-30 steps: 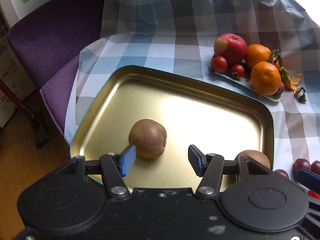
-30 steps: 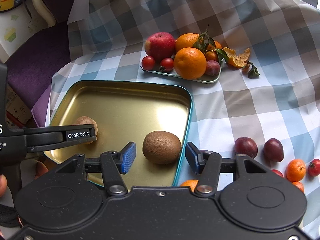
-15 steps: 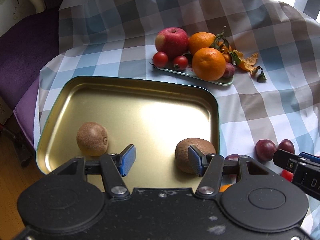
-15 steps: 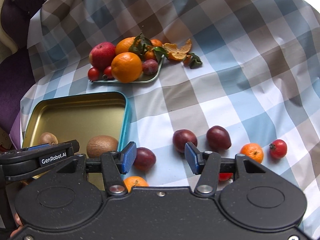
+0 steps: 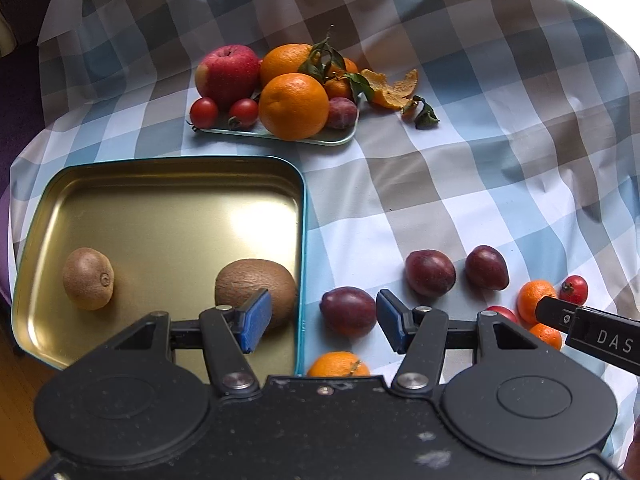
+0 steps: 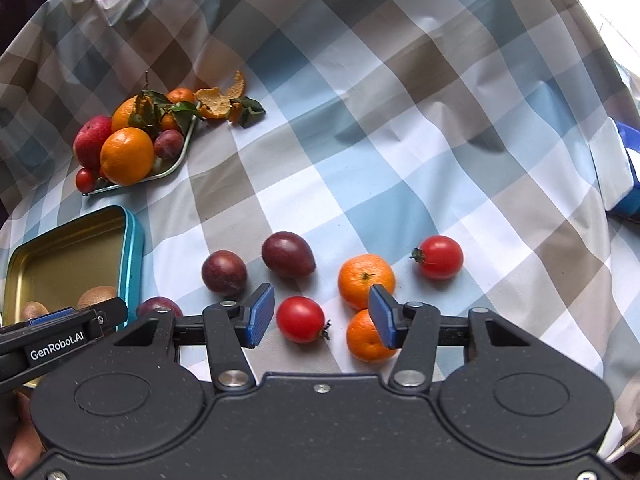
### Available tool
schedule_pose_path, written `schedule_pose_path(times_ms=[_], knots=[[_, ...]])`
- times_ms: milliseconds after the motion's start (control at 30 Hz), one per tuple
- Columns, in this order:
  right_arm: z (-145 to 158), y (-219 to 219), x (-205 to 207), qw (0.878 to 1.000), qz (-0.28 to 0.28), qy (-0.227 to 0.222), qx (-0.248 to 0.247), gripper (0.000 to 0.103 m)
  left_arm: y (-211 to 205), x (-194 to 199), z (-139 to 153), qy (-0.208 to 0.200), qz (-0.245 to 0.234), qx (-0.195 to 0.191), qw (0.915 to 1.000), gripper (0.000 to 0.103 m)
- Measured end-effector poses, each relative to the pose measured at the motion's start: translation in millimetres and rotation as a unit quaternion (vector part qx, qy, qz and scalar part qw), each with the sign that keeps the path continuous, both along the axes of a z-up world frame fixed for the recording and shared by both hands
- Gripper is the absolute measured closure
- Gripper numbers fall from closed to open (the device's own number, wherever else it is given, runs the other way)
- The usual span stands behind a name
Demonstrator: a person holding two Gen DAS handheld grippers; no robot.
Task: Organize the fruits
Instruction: 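Move the right tool to a tangerine while the left tool moves toward a red tomato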
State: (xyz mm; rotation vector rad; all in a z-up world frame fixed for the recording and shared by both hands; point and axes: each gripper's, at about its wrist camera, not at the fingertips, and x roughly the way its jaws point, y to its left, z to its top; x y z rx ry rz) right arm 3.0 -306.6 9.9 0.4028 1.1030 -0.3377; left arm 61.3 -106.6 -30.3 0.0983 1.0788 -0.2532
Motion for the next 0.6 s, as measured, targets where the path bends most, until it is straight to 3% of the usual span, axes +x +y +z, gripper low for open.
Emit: schedule_pose_path(times_ms=[333, 600], knots=[[-20.7, -26.6, -15.6, 0.999, -0.024, 0.026, 0.033, 0.046, -32.0, -4.4, -11.9, 0.038, -0.034, -0.015, 0.9986, 0.044], [-36.2, -30.1, -13.5, 0.998, -0.023, 0.036, 0.04, 0.046, -29.0, -0.9, -15.5, 0.052, -0.031, -0.016, 0.998, 0.044]])
